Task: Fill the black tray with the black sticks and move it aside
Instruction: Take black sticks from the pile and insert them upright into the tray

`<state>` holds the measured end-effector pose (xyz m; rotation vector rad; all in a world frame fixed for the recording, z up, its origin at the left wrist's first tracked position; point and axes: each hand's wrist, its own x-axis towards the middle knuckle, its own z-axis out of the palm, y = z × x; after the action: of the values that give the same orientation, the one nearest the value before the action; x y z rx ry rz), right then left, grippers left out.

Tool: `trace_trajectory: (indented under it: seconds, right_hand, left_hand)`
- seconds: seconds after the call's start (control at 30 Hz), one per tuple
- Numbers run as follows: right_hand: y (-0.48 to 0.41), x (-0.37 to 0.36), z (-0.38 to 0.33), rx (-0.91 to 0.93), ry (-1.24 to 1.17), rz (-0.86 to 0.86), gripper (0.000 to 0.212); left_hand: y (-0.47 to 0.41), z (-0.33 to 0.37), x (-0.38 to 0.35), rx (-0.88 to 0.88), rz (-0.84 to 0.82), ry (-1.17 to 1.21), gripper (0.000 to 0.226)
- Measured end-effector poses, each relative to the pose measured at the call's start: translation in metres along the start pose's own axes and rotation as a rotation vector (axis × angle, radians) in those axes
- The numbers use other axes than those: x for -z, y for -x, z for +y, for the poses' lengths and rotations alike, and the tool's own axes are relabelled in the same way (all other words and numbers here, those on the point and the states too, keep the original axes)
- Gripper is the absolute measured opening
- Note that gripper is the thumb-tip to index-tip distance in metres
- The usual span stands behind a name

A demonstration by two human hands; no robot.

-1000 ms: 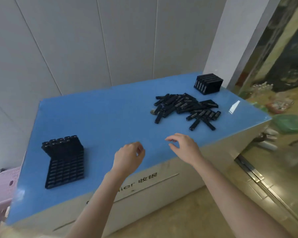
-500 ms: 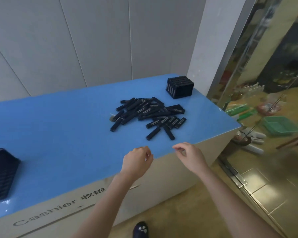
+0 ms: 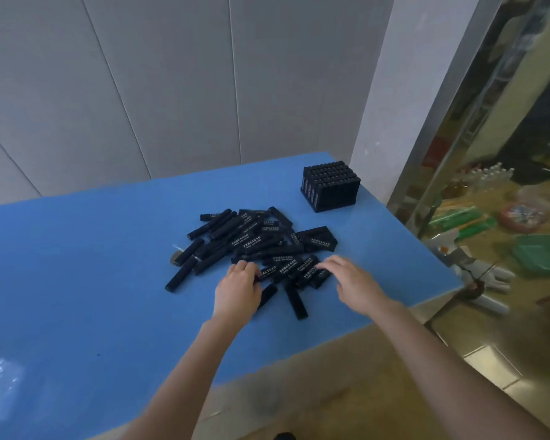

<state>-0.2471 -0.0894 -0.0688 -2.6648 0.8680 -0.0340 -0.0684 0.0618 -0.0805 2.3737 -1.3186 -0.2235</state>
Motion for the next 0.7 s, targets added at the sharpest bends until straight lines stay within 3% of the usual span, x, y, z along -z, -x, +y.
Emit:
trace_trajectory:
  seconds: [0.27,0.43,0.7]
  right_hand:
    - [-0.033,0.007,0.023,0.272,0.243,-0.123,0.039]
    - [-0.045,0.010,0.033,0.453,0.286,-0.109,0.040]
    - [-0.054,0.011,0.040,0.559,0.328,-0.132,0.047]
  left_hand:
    - [-0.034,0.003,-0.019,0.092,-0.109,-0.107,0.033]
    - [-0.042,0.005,-0.019,0.116,-0.147,-0.113,0.032]
    - [-0.050,0.029,-0.023,0.172,-0.148,-0.064,0.037]
